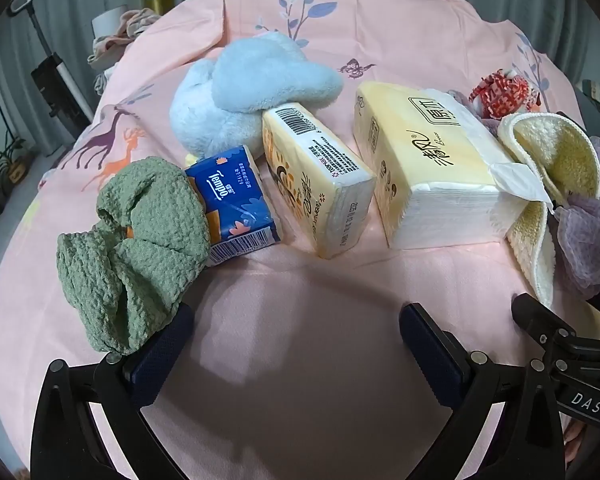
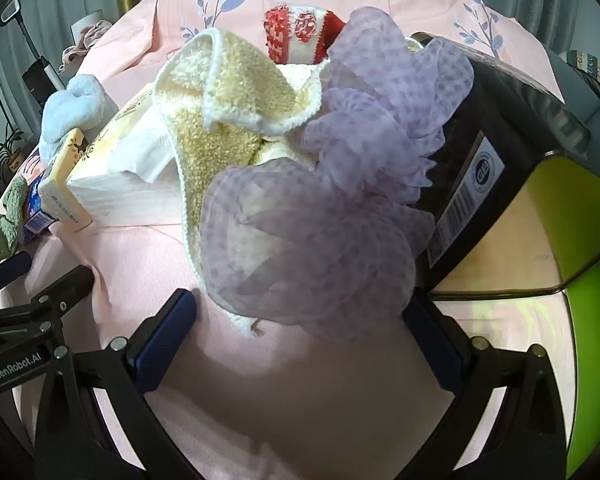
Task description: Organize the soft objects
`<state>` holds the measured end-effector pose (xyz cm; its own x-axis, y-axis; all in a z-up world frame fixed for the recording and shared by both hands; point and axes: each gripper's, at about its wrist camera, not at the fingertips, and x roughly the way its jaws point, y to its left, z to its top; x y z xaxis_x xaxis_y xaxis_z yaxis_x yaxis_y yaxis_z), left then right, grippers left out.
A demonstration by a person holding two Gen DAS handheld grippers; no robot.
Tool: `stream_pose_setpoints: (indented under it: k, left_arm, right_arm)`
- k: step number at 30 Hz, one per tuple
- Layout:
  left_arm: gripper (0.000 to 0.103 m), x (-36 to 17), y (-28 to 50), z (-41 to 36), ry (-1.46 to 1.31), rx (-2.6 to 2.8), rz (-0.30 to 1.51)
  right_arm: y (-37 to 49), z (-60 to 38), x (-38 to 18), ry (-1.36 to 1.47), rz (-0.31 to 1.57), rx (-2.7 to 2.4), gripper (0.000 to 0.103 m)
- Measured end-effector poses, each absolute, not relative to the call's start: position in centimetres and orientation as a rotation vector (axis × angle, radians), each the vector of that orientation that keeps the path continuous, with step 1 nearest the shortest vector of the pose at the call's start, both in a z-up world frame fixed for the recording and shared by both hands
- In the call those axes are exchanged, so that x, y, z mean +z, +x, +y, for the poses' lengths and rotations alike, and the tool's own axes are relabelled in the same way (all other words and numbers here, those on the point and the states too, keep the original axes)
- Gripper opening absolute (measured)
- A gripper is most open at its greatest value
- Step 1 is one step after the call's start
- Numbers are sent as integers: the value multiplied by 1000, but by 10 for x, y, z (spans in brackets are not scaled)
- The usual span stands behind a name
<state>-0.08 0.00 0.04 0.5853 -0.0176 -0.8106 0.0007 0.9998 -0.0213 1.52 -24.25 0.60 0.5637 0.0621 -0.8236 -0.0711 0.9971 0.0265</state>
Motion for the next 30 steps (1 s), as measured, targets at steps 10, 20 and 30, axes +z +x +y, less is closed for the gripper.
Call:
stream_pose_setpoints:
  k: [10,20,30]
  left_arm:
    - [103,0,0,0,-19,-11,946]
    - [103,0,0,0,-19,-10,946]
    - [103,0,0,0,-18,-10,946]
  right_arm:
    - [15,-244,5,-12,967,78,102]
    - [16,-245,6,-14,965,79,102]
    - [16,-247,6,-13,964,80,102]
